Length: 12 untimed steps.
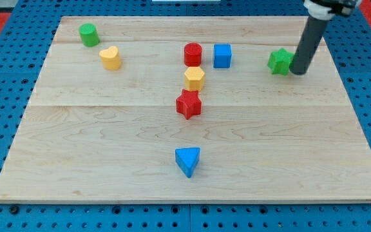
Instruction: Move the green star to the top center
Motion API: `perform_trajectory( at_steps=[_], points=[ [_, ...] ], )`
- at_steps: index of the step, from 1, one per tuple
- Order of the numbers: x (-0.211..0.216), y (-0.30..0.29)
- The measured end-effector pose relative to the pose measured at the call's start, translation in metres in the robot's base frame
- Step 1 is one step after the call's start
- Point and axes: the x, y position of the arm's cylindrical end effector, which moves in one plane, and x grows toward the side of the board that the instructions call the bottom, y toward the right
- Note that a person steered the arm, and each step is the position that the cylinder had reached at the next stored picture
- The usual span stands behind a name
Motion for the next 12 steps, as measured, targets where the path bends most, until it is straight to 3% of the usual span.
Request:
perform_trajectory(
  at_steps=[1, 2, 5, 6, 9, 12],
  points=[
    [-0.053, -0.024],
    [-0.057, -0.053],
    [0.025, -0.051],
    [0.028, -0.065],
    [-0.097, -0.129],
    [-0.052, -0.132]
  ],
)
